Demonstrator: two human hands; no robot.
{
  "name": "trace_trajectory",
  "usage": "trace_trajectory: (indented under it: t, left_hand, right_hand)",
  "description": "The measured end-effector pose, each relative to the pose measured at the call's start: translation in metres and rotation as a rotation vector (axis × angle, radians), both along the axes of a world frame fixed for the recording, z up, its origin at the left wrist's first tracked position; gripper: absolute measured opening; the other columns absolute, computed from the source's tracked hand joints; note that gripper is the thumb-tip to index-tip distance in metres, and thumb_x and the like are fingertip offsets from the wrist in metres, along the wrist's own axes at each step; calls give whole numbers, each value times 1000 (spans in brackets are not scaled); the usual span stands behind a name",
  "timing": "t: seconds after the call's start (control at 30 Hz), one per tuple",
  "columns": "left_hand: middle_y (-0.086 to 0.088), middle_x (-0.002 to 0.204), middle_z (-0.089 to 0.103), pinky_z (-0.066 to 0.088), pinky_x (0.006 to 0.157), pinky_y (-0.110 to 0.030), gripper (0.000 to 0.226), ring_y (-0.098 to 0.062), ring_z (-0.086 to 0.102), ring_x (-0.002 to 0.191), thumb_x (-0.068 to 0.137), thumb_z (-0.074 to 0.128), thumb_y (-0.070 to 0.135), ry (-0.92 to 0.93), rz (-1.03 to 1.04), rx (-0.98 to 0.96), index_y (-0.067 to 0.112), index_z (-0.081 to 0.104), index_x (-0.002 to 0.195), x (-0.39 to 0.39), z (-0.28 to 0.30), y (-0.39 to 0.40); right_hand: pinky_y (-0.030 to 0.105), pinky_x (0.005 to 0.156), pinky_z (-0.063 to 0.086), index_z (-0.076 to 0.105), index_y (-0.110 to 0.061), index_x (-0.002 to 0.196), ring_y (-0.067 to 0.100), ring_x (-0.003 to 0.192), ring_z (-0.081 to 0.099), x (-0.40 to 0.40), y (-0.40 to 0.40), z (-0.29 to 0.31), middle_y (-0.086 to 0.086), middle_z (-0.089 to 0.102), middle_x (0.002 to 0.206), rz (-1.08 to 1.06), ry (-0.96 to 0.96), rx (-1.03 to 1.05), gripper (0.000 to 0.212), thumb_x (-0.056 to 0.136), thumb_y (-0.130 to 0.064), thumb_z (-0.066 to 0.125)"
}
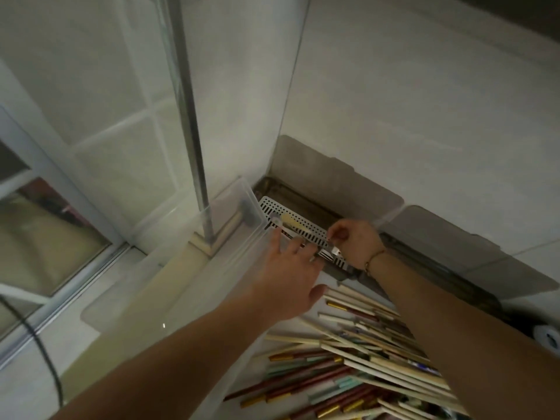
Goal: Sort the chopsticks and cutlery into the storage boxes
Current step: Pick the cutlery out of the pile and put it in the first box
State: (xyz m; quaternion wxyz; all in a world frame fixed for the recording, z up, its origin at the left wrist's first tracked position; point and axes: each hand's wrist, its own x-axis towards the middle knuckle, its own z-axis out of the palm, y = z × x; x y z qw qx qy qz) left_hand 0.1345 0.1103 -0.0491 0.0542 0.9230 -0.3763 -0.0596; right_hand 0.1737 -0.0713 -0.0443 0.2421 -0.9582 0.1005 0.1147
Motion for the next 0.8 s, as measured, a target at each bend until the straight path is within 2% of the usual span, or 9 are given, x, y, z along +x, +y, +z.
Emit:
trace_trajectory:
  t: [0.03, 0.1, 0.17, 0.27, 0.37, 0.57, 0.63, 0.7, 0.8]
  left_hand:
    - [-2, 149, 35, 0, 113, -66, 57, -28, 23, 141, 96, 35, 57, 5, 7, -10, 24, 41, 142, 1, 0, 0]
    - [-2, 150, 35, 0, 112, -67, 57, -28, 23, 141, 96, 36, 57, 7, 12, -20, 23, 43, 141, 2, -1, 0]
    - [-2, 150, 33, 1, 112, -67, 57, -28, 22, 142, 96, 37, 56, 15, 17, -11, 23, 42, 142, 1, -1, 0]
    - [-2, 149, 36, 2, 112, -68, 56, -29, 24, 141, 96, 37, 55, 10, 15, 1, 23, 42, 142, 1, 1, -1]
    - [-2, 148, 37, 2, 112, -68, 56, -29, 25, 141, 97, 38, 54, 13, 19, 11, 22, 42, 142, 0, 3, -3]
    - [-6, 149, 32, -1, 113, -65, 51, -31, 16, 143, 94, 47, 48, -10, 33, -12, 20, 47, 137, -14, 7, -14]
    - [-6, 143, 39, 8, 115, -61, 48, -31, 22, 139, 88, 54, 44, -20, -12, -125, 21, 54, 130, -28, 4, -20]
    - [-6, 133, 50, 25, 113, -55, 44, -30, 36, 131, 85, 56, 40, -2, -110, -241, 20, 60, 123, -48, 1, -28]
    - [-1, 113, 61, 45, 97, -43, 34, -25, 52, 110, 76, 67, 37, -6, -243, -326, 23, 68, 106, -85, -11, -41]
  right_hand:
    - [25, 84, 51, 65, -27, 70, 15, 87, 64, 4, 3, -5, 1, 71, 87, -17, 2, 21, 32, 83, 2, 60]
    - [21, 79, 50, 64, -30, 63, 13, 87, 65, 10, 10, -14, -5, 70, 81, -37, 14, 28, 31, 81, -4, 64]
    - [17, 77, 45, 67, -28, 68, 9, 87, 63, 12, 16, -20, -6, 70, 86, -32, 33, 9, 24, 83, -10, 63]
    - [23, 83, 51, 68, -34, 73, 11, 91, 64, 14, 18, -26, -7, 72, 96, -17, 31, -7, 21, 85, -18, 62]
    - [28, 87, 53, 70, -33, 75, 11, 90, 65, 12, 13, -24, -6, 73, 96, -22, 30, 13, 20, 85, -17, 64]
    - [21, 79, 50, 70, -22, 85, 9, 84, 62, -25, -14, 4, -6, 67, 87, -148, -188, 183, 11, 86, -12, 67]
    - [14, 75, 47, 70, -23, 86, 5, 82, 61, -55, -32, 16, -9, 66, 86, -198, -279, 212, 11, 86, -12, 68]
    - [9, 71, 42, 69, -23, 86, -1, 79, 59, -93, -52, 24, -11, 65, 84, -241, -321, 187, 11, 86, -12, 69]
    - [10, 71, 41, 68, -26, 83, 1, 76, 60, -157, -81, 24, -9, 66, 81, -343, -287, 114, 15, 84, -11, 70]
